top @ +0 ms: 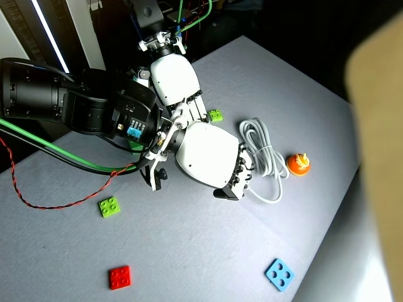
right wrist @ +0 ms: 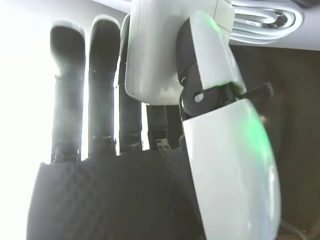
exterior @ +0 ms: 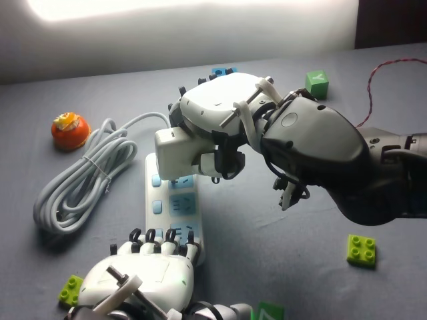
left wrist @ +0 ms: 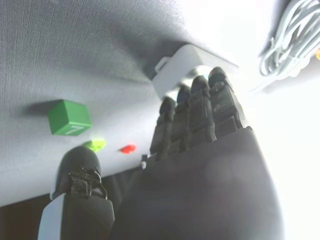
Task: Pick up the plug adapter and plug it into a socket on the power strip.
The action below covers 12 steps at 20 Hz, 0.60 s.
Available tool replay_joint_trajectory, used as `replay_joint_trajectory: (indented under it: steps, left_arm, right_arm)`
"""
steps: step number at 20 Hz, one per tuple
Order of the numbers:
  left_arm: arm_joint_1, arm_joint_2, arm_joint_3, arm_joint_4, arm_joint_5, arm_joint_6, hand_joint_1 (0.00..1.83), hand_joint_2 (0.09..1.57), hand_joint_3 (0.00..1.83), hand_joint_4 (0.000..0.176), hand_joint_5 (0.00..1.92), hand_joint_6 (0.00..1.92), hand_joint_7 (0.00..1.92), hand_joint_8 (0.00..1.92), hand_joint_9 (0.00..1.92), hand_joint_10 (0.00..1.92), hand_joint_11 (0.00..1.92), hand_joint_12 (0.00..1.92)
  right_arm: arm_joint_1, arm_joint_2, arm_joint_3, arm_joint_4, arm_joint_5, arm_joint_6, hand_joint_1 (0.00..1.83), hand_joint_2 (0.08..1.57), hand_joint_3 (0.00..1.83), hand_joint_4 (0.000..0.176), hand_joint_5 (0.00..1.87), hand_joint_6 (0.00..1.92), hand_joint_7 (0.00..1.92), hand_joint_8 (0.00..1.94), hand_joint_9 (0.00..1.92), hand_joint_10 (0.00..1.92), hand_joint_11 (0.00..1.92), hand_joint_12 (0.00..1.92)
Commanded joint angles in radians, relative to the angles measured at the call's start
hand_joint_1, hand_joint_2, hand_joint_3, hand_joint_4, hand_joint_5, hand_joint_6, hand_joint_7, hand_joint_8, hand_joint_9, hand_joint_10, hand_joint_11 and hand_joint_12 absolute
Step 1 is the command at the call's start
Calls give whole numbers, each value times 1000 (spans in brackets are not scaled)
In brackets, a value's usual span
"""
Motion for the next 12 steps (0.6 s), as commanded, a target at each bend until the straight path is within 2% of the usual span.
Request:
replay_joint_trajectory:
  steps: [1, 3, 6, 10, 11, 12]
  left_arm:
    - [3, 8, 1, 49, -49, 3, 56, 1212, 0, 0, 61, 7, 30, 10, 25, 10, 31, 22]
    - [4, 8, 1, 49, -51, 1, 28, 1223, 1, 0, 50, 2, 18, 3, 17, 5, 30, 25]
    - [6, 8, 0, 49, -52, -4, 57, 1214, 0, 0, 66, 5, 31, 5, 24, 4, 42, 35]
    - [6, 8, 0, 49, -53, -6, 29, 1220, 2, 0, 69, 1, 34, 2, 27, 1, 52, 52]
    - [6, 8, 0, 49, -53, -6, 21, 1223, 3, 0, 55, 0, 18, 0, 13, 0, 37, 50]
    - [6, 8, 0, 49, -54, -6, 37, 1223, 2, 0, 54, 0, 14, 0, 7, 0, 33, 52]
  right_arm:
    - [11, 3, 3, -44, 34, -3, 1212, 1233, 5, 0, 661, 1233, 866, 1414, 789, 1355, 744, 1585]
    - [17, 3, 8, -44, 29, -3, 1195, 1267, 2, 0, 588, 1292, 827, 1479, 763, 1367, 692, 1642]
    - [21, 7, 10, -44, 14, -3, 1188, 1280, 2, 0, 543, 1341, 820, 1478, 794, 1324, 723, 1625]
    - [34, 15, 10, -43, 6, -6, 1209, 1243, 0, 0, 626, 1278, 872, 1394, 778, 1317, 690, 1631]
    - [37, 16, 10, -43, 4, -8, 1205, 1249, 0, 0, 629, 1260, 848, 1447, 762, 1392, 688, 1672]
    - [40, 18, 10, -43, 1, -8, 1206, 1248, 0, 0, 620, 1263, 860, 1424, 783, 1372, 724, 1629]
